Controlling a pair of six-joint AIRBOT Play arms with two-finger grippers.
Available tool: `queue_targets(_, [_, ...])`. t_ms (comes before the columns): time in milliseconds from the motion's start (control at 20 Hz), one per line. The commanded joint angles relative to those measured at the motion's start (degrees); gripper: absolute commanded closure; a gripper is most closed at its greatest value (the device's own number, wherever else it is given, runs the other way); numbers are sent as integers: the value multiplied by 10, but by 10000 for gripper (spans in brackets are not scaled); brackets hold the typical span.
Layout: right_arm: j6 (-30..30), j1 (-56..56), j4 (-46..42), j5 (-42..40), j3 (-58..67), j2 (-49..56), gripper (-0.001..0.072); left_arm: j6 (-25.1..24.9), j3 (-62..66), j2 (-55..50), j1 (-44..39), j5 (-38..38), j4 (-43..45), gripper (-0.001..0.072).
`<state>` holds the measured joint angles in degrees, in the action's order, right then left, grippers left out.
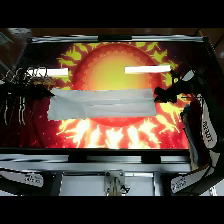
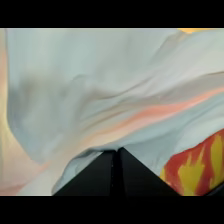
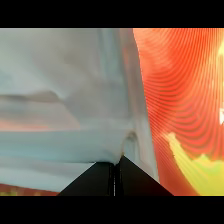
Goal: Fold the shirts.
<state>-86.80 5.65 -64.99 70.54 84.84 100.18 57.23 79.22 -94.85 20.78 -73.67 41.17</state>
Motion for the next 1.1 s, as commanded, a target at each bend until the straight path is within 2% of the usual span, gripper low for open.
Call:
queue_targets(0, [-5,-4,-10,-32,13,17,660,16,28,-44,-5,22,-6,681])
queue_targets(450, [-13,-23,-16,-93,13,20,659,4,28,-57,-10,97,-37,680])
queue_targets(750, [-26,-23,-26,-89,13,35,658,6,27,-62,-10,95,-35,674])
queue_targets(800, [-26,-23,-24,-80,13,35,599,8,28,-61,-10,90,-35,596])
queue_targets(850, [-23,-23,-24,-64,13,34,405,10,28,-59,-10,85,-35,469])
queue_targets(900, [-7,-23,-26,-39,13,31,224,16,29,-57,-10,80,-37,386])
queue_targets(950, [8,-23,-30,-16,13,26,207,16,31,-53,-10,73,-39,361])
queue_targets(1050, [21,-16,-42,9,13,7,207,16,45,-47,-10,54,-39,362])
